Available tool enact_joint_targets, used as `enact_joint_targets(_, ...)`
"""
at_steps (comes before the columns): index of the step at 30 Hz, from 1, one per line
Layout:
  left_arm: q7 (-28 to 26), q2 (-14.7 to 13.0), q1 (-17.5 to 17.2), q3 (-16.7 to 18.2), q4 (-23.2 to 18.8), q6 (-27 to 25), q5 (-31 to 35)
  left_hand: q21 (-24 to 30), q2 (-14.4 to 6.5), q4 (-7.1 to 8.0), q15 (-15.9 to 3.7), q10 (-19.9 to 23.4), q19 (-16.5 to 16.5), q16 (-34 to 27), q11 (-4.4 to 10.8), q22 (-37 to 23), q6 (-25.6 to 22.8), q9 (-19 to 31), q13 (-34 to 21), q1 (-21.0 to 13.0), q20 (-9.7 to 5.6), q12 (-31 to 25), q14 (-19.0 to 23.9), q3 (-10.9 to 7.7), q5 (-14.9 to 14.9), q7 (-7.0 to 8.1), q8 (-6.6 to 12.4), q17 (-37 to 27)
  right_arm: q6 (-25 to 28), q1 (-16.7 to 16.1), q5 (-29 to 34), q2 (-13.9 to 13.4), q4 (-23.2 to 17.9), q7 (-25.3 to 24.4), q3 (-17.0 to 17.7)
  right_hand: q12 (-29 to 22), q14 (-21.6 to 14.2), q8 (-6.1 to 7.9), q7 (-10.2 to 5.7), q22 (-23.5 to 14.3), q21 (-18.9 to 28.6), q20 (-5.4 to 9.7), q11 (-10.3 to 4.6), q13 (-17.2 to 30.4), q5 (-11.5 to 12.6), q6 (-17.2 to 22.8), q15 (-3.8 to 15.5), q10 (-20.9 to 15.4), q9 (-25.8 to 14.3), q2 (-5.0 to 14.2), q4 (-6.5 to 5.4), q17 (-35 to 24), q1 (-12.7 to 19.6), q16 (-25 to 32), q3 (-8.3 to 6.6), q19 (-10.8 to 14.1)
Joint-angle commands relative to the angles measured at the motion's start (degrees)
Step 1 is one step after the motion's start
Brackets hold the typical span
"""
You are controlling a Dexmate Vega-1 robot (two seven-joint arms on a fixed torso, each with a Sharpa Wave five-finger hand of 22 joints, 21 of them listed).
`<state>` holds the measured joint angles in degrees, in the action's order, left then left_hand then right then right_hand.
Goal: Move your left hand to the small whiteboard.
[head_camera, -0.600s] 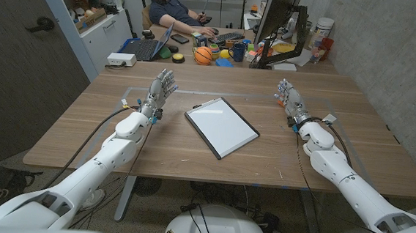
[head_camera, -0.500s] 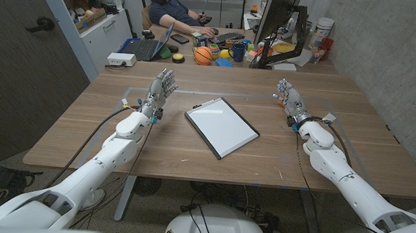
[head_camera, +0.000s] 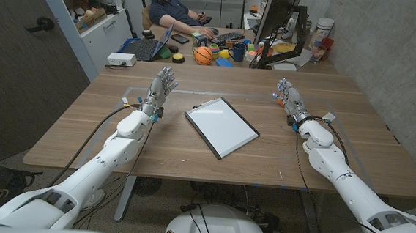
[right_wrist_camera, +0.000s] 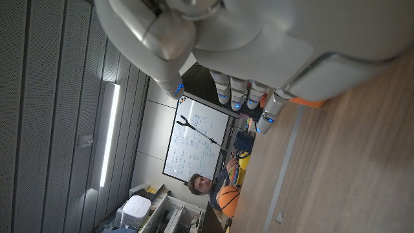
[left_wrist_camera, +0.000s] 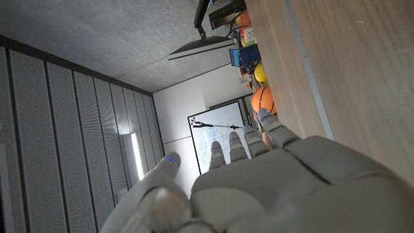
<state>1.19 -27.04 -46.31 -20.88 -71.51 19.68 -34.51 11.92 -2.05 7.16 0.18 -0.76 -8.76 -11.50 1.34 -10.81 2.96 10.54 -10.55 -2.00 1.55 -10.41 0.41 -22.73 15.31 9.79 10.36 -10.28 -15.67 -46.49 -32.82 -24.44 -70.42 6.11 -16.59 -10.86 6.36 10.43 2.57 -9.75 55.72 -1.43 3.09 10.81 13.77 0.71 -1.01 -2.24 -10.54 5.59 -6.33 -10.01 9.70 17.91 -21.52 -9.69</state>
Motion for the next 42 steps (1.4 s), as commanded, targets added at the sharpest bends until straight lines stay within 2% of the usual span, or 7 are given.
enact_joint_targets(1, -1.65, 0.53, 0.53, -0.02, 0.09, 3.71, 3.37, -0.08, 2.11, -0.64, -0.2, -0.87, 0.14, -0.02, 0.08, -0.21, -0.01, 0.1, -0.22, -0.18, 0.26, 0.01, -0.54, 0.85, 0.5, 1.62, 0.2, -0.09, 0.87, -0.59, 1.86, 1.84, 0.03, 1.38, 2.42, -0.3, 0.03, 0.44, 0.6, -0.18, -0.3, 0.06, 0.2, 0.2, 0.4, -0.1, 0.01, 0.09, -0.32, 0.01, -0.13, -0.25, 0.45, -0.14, -0.18, -3.36)
enact_joint_targets(7, -3.06, 0.52, 0.79, -0.13, -0.69, 5.03, 5.28, -0.19, 3.19, -1.14, -0.31, -1.16, 0.37, 0.08, 0.33, -0.18, 0.05, 0.08, -0.21, -0.43, 0.41, 0.03, -0.91, 1.39, 0.62, 2.37, 0.28, -0.08, 0.8, -0.69, 2.48, 2.51, 0.35, 2.07, 3.1, -0.27, -0.01, 0.44, 0.6, -0.19, -0.43, 0.03, 0.28, 0.2, 0.39, -0.11, 0.01, 0.15, -0.32, -0.02, -0.19, -0.27, 0.37, -0.19, -0.1, -3.32)
enact_joint_targets(19, -5.9, 1.66, 2.82, -0.72, 0.49, 9.53, 10.12, -0.49, 4.46, -1.91, -0.41, -2.31, 1.19, 0.3, 0.88, -0.16, 0.41, 0.07, -0.2, -1.0, 0.41, 0.23, -1.78, 2.04, 0.95, 2.7, 0.31, -0.07, 0.64, -0.9, 3.02, 3.54, 0.88, 3.34, 4.2, -0.27, -0.02, 0.42, 0.66, -0.2, -0.7, 0.0, 0.24, 0.2, 0.37, -0.17, 0.01, 0.15, -0.32, -0.08, -0.45, -0.35, 0.03, -0.3, 0.14, -3.27)
enact_joint_targets(26, -5.9, 1.26, 3.95, -1.47, 0.59, 10.97, 12.6, -0.83, 4.49, -2.46, -0.52, -2.94, 2.4, 0.47, 1.19, -0.16, 0.54, 0.09, -0.18, -1.74, 2.14, 0.2, -2.71, 2.05, 1.39, 2.81, 0.44, -0.05, 0.03, -1.15, 3.17, 4.02, 1.2, 3.87, 4.78, -0.28, -0.04, 0.42, 0.61, -0.21, -0.89, -0.05, 0.44, 0.2, 0.35, -0.18, -0.02, 0.1, -0.32, -0.13, -0.72, -0.43, -0.35, -0.35, 0.39, -3.24)
enact_joint_targets(33, -7.45, 1.59, 4.85, -1.96, 1.01, 13.61, 15.82, -0.92, 4.41, -2.73, -0.59, -2.87, 2.87, 0.61, 1.68, -0.14, 0.29, 0.12, -0.17, -2.11, 2.51, 0.04, -3.41, 2.03, 1.61, 2.82, 0.61, -0.04, 0.17, -1.69, 2.9, 4.35, 0.83, 3.96, 5.42, -0.3, -0.09, 0.44, 0.69, -0.22, -1.06, -0.06, 0.48, 0.21, 0.33, -0.13, 0.03, 0.03, -0.33, -0.25, -1.0, -0.5, -0.77, -0.37, 0.69, -3.2)
enact_joint_targets(42, -8.28, 0.71, 6.1, -3.07, 0.45, 15.35, 20.64, -1.24, 5.24, -4.14, -0.32, -3.73, 4.47, 0.8, 1.83, -0.03, 0.42, 0.14, -0.15, -3.64, 3.8, 0.1, -5.29, 2.16, 2.12, 2.79, 0.71, -0.04, -0.28, -2.0, 2.74, 4.72, 0.91, 4.53, 5.88, -0.33, -0.18, 0.47, 0.74, -0.23, -1.25, -0.06, 0.45, 0.21, 0.35, -0.05, 0.01, -0.08, -0.33, -0.4, -1.24, -0.54, -1.17, -0.39, 0.98, -3.12)
